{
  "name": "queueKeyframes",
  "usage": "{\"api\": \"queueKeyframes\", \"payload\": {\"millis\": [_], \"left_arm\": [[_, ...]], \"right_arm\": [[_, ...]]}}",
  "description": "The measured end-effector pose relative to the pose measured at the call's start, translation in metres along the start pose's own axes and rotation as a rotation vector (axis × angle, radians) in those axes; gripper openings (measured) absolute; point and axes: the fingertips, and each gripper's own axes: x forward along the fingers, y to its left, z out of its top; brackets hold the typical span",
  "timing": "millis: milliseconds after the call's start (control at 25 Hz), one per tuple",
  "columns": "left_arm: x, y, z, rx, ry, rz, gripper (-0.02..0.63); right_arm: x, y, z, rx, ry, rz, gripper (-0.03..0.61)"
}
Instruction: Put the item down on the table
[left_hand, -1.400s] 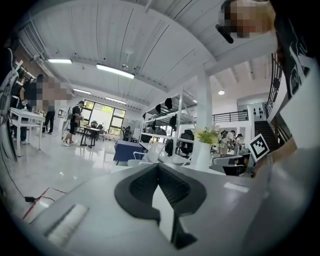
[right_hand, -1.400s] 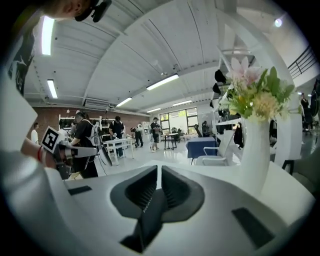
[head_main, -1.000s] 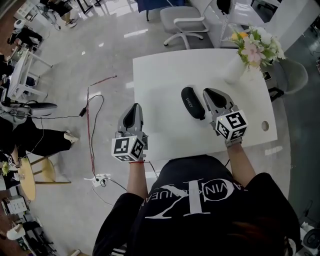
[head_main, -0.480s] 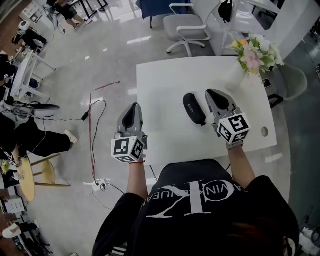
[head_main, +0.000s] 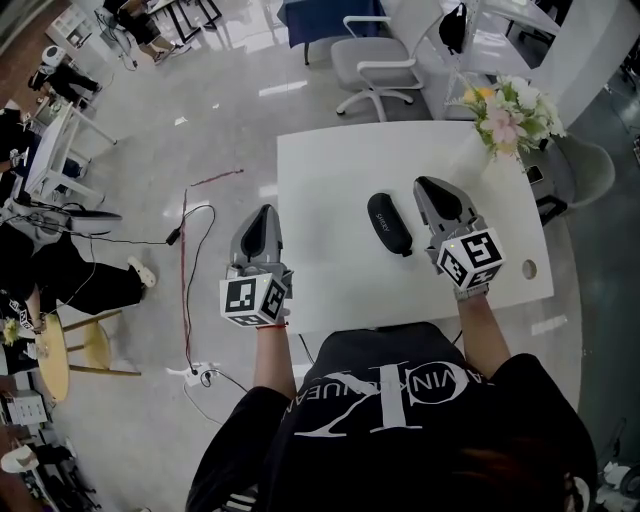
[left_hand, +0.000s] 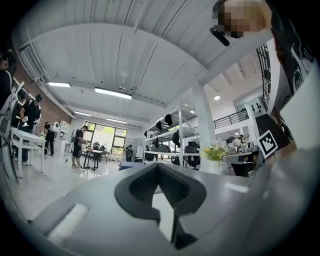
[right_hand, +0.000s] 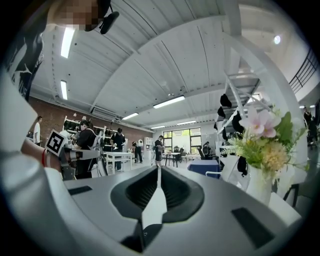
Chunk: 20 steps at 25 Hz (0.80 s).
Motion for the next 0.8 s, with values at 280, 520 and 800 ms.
{"api": "queueKeyframes", "payload": {"millis": [280, 520, 800], "left_arm": [[-0.002, 0.002, 0.011, 0.005, -0.028, 0.017, 0.011], [-0.001, 0.0, 0.015, 0.004, -0.039, 0.011, 0.011], [0.001, -0.005, 0.014, 0.002, -0.044, 0.002, 0.011]], "right_arm": [[-0.002, -0.003, 0.007, -0.003, -0.022, -0.003, 0.031], [-0.003, -0.005, 0.015, -0.006, -0.042, -0.01, 0.031], [-0.007, -0.007, 0.014, -0.013, -0.04, -0.017, 0.031]]}}
